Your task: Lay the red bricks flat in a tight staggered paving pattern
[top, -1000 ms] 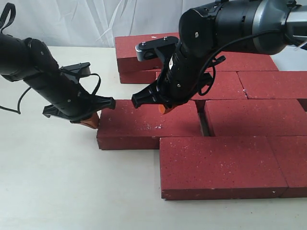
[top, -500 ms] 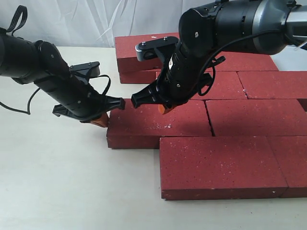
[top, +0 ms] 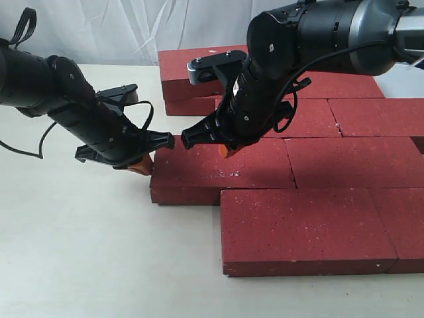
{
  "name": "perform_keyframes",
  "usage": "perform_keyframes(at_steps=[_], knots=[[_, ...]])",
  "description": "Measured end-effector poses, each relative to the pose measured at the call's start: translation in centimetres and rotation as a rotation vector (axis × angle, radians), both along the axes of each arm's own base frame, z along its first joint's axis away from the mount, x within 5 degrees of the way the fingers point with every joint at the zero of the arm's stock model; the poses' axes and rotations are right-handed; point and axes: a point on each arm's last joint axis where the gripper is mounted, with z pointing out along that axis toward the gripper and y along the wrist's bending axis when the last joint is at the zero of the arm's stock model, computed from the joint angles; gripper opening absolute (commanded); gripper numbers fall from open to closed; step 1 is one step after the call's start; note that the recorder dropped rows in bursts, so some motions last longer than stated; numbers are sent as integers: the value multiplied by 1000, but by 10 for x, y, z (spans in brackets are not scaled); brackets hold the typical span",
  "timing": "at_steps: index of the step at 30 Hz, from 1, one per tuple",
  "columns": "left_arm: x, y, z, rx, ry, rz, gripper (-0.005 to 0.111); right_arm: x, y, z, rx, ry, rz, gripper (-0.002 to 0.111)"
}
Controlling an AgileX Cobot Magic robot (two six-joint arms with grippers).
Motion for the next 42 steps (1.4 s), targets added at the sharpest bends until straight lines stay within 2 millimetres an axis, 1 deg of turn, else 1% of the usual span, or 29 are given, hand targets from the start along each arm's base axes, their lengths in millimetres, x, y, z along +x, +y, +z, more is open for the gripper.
perform_keyframes(at_steps=[10,12,16,19,23,32,42], knots=[[-1,2,-1,15,6,-21,0,0,0,0,0,0,0,-1],[-1,4,-1,23,11,-25,0,0,0,0,0,0,0,-1],[4,16,-2,40,11,1,0,0,0,0,0,0,0,-1],[5,19,-2,41,12,13,0,0,0,0,1,-1,0,-1],[5,17,-1,28,17,22,0,0,0,0,2,-4,0,-1],[-1,3,-1,21,18,-13,0,0,0,0,4,-5,0,-1],[-2,3,-2,49,5,-43,0,0,0,0,4,-5,0,-1]])
